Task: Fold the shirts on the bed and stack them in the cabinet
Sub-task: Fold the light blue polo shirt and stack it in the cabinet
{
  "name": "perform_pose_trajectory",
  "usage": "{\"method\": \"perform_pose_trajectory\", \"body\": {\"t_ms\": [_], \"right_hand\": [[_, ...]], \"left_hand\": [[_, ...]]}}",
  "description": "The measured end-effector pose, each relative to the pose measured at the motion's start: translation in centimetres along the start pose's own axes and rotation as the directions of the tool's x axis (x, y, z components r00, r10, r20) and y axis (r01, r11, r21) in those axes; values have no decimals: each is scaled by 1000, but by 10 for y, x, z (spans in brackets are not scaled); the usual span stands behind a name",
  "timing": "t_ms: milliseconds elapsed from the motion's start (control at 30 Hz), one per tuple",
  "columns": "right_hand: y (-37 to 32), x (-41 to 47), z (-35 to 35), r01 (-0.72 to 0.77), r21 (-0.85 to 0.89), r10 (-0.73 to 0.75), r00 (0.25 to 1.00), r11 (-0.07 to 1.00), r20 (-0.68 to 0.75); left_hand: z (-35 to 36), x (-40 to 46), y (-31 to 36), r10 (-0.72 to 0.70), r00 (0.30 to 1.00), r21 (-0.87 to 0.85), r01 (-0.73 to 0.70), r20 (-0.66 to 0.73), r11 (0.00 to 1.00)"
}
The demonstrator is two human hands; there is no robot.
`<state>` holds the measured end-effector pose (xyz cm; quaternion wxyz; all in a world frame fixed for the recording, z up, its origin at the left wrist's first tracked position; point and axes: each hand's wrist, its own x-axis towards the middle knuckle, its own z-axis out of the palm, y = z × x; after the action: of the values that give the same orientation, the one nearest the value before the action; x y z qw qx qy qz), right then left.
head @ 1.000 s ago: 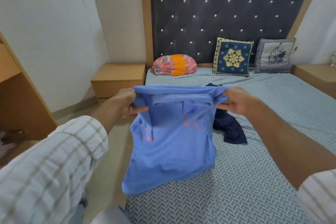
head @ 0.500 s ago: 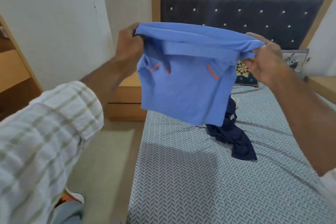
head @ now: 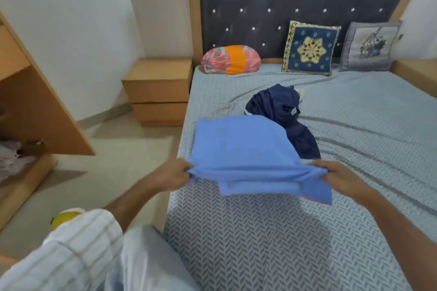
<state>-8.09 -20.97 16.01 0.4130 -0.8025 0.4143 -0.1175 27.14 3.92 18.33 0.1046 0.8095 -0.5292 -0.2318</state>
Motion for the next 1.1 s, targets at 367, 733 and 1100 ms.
{"method": "perform_pose_trajectory", "body": {"t_ms": [367,733,1100], "right_hand": [[121,-116,80,-72,-139,107,958,988,266],[166,-165,124,-25,-625,10,1000,780,-27],[156,-186,190,407,-698,-536,843,589,39]], "left_hand": [[163,-65,-12,-55,927,129,7,371,992],[205,-100,9,-71,940,520,-120,333,845],[268,-91,55,558,821,516,-530,117,672]]}}
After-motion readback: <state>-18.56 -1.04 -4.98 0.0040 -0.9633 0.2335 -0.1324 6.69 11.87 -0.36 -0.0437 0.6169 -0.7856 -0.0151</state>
